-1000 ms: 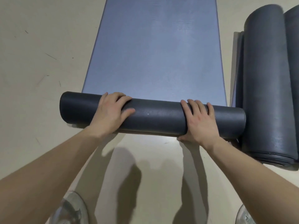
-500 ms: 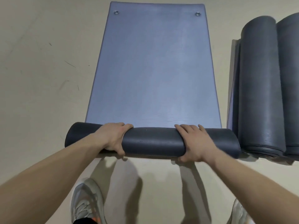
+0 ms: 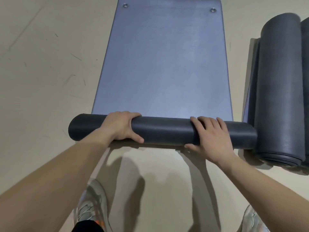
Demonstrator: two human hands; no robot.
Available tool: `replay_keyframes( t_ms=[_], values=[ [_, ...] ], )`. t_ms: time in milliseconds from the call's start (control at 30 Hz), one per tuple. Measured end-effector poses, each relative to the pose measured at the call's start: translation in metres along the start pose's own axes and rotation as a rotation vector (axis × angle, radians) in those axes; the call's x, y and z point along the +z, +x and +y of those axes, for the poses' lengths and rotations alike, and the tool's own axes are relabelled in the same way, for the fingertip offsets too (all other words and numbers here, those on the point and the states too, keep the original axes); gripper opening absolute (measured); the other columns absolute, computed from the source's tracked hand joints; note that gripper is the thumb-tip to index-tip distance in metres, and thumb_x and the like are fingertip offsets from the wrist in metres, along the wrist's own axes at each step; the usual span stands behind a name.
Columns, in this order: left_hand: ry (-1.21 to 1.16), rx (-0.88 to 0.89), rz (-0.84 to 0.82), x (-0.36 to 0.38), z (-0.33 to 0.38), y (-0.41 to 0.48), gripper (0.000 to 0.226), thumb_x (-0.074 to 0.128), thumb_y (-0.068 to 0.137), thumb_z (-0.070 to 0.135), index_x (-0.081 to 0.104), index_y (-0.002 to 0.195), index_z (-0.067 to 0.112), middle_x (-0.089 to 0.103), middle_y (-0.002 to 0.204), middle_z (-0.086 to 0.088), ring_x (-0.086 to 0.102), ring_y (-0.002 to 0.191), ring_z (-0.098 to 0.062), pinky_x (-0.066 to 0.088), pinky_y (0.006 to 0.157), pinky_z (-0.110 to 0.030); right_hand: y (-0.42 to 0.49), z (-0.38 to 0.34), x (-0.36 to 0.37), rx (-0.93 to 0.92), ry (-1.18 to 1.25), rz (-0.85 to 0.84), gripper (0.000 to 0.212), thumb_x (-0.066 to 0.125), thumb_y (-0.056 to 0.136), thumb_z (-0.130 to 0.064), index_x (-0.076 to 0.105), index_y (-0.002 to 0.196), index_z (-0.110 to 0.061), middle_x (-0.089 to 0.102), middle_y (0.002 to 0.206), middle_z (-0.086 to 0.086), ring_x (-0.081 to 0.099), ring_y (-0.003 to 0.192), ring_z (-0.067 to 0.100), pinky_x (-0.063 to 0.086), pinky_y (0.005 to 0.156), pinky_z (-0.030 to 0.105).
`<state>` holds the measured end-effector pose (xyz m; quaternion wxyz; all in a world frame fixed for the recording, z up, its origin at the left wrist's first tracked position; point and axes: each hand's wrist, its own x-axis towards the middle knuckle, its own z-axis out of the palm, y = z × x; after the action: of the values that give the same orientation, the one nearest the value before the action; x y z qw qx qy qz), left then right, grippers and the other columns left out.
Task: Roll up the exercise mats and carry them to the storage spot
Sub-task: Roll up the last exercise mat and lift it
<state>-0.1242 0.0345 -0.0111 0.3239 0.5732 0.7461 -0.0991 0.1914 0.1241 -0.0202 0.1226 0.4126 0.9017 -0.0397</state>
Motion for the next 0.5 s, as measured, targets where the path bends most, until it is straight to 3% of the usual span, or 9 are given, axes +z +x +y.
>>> replay_keyframes(
  t_ms=[100,133,200,267,333,400,433,500],
  values=[
    [-0.066,-0.046,-0.121,-0.018,-0.001,0.019,0.108,0.079,0.055,0.080,0.040,0.149,0.043,0.060,0.136,0.009,0.057,0.118,-0.022,0.047,0.100,-0.041,0.000,0.011,0.017,-0.071,-0.025,0.168,0.079,0.036,0.094,-0.073,0.036,0.154,-0.022,0.051,0.144,0.015,0.050,0.128,0.037,0.035,0.109,0.054],
    [-0.060,-0.054,-0.070,-0.019,-0.002,0.020,0.109,0.076,0.058,0.083,0.037,0.151,0.042,0.058,0.140,0.006,0.055,0.123,-0.023,0.045,0.104,-0.044,0.011,0.016,0.014,-0.101,-0.028,0.136,0.079,0.031,0.094,-0.075,0.035,0.154,-0.024,0.053,0.142,0.014,0.051,0.124,0.036,0.036,0.105,0.053],
    [0.014,-0.015,0.219,-0.008,-0.004,0.014,0.105,0.058,0.068,0.089,0.029,0.155,0.039,0.047,0.152,-0.001,0.046,0.136,-0.028,0.033,0.116,-0.053,0.042,0.030,0.005,-0.141,-0.040,0.059,0.081,0.020,0.092,-0.080,0.032,0.155,-0.030,0.057,0.137,0.009,0.053,0.120,0.034,0.039,0.101,0.051],
    [0.189,0.058,0.372,0.012,-0.004,0.001,0.104,0.044,0.072,0.091,0.014,0.158,0.039,0.025,0.165,-0.006,0.022,0.151,-0.035,0.015,0.122,-0.062,0.075,0.042,-0.008,-0.168,-0.040,-0.016,0.082,0.010,0.090,-0.083,0.030,0.155,-0.037,0.057,0.136,0.006,0.051,0.122,0.032,0.036,0.105,0.050],
    [0.332,0.063,0.290,0.021,-0.004,0.008,0.124,0.052,0.063,0.095,-0.006,0.158,0.041,0.004,0.169,-0.005,0.001,0.155,-0.037,0.004,0.123,-0.062,0.091,0.040,-0.012,-0.110,-0.026,0.017,0.077,0.012,0.092,-0.080,0.039,0.151,-0.038,0.055,0.137,0.007,0.050,0.125,0.033,0.031,0.109,0.053],
    [0.315,0.054,0.270,0.008,-0.007,0.036,0.136,0.061,0.053,0.096,-0.005,0.158,0.041,0.012,0.168,-0.004,0.008,0.154,-0.035,0.008,0.123,-0.059,0.085,0.024,-0.004,0.024,0.077,0.160,0.071,0.025,0.094,-0.073,0.050,0.144,-0.030,0.054,0.137,0.013,0.050,0.124,0.038,0.032,0.107,0.055],
    [0.278,0.064,0.247,-0.005,-0.010,0.050,0.136,0.063,0.050,0.095,-0.002,0.157,0.042,0.019,0.166,-0.002,0.015,0.153,-0.033,0.011,0.123,-0.057,0.077,0.014,0.004,0.044,0.101,0.202,0.076,0.031,0.091,-0.076,0.049,0.145,-0.025,0.050,0.142,0.017,0.047,0.130,0.042,0.029,0.109,0.057],
    [0.235,0.093,0.193,-0.025,-0.015,0.070,0.134,0.063,0.049,0.095,0.004,0.157,0.043,0.024,0.164,0.000,0.023,0.150,-0.029,0.015,0.123,-0.055,0.065,0.003,0.020,-0.019,0.008,0.135,0.108,0.046,0.075,-0.091,0.029,0.157,-0.021,0.031,0.159,0.021,0.028,0.148,0.045,0.011,0.118,0.062]
  ],
)
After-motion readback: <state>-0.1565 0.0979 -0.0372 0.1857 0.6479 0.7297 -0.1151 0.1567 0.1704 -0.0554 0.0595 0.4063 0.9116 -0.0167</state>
